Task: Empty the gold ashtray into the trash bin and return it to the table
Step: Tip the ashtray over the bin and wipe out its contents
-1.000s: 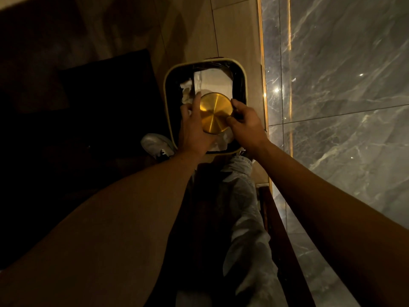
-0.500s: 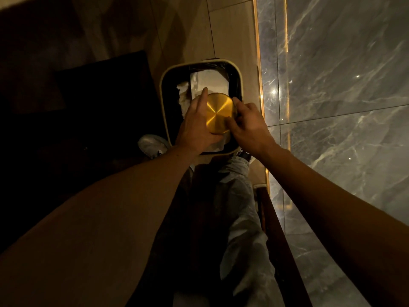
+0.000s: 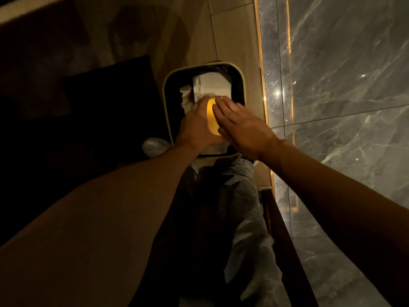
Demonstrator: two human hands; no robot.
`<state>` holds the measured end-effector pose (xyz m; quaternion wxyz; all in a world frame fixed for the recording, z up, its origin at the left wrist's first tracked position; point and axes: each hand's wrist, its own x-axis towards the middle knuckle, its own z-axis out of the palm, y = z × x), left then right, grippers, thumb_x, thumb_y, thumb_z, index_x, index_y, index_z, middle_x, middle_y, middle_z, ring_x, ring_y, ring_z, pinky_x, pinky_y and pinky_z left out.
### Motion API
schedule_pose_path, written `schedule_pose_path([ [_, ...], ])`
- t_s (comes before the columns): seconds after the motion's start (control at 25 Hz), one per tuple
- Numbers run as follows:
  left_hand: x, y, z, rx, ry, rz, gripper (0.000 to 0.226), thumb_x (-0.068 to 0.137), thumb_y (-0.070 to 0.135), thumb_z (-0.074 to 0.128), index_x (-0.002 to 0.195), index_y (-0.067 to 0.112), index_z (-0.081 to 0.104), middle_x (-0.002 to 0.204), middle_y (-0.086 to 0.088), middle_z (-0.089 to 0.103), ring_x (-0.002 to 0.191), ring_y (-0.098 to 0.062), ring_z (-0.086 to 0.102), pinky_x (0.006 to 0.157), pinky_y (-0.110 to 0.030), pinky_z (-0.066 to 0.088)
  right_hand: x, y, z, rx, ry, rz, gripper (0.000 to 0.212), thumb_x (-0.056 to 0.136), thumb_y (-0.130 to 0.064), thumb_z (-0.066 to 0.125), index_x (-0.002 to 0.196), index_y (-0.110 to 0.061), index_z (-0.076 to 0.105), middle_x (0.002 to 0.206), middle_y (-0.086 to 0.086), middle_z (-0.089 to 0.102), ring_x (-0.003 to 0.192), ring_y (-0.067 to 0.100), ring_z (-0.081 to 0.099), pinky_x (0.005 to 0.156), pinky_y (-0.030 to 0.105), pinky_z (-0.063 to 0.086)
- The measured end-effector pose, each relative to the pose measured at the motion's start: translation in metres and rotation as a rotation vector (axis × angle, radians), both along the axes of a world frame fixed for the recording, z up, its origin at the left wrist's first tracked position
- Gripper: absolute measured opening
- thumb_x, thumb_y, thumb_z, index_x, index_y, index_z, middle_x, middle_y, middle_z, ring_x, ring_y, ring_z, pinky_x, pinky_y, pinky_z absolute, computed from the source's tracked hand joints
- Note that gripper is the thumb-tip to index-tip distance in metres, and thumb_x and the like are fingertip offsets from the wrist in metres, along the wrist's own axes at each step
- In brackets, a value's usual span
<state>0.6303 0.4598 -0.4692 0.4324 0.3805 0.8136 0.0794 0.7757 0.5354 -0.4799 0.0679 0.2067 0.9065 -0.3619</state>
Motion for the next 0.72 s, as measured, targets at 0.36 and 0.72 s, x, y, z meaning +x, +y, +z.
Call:
schedule_pose_path([
  [0.36, 0.004, -0.006, 0.006, -0.01, -0.018, 0.029, 0.102, 0.049, 0.043, 0.091, 0.136, 0.019, 0.043, 0.134, -0.004, 0.059, 0.121, -0.027, 0.057, 0.094, -0.035, 0.05, 0.001, 0.0, 0.002, 0.032, -0.032, 0.056, 0.06, 0.101, -0.023, 0.041, 0.152, -0.004, 0.015, 0.161, 0.019, 0.015, 0.15, 0.031, 0.01, 0.121, 0.048, 0.022],
  [0.72, -0.001, -0.013, 0.001, -0.034, 0.016, 0.062, 0.112, 0.047, 0.044, 0.092, 0.142, 0.022, 0.037, 0.139, -0.004, 0.056, 0.125, -0.025, 0.056, 0.097, -0.033, 0.049, -0.016, 0.001, 0.012, 0.027, -0.003, -0.017, 0.058, 0.101, -0.019, 0.04, 0.152, -0.003, 0.017, 0.161, 0.018, 0.018, 0.15, 0.03, 0.013, 0.122, 0.039, 0.012],
])
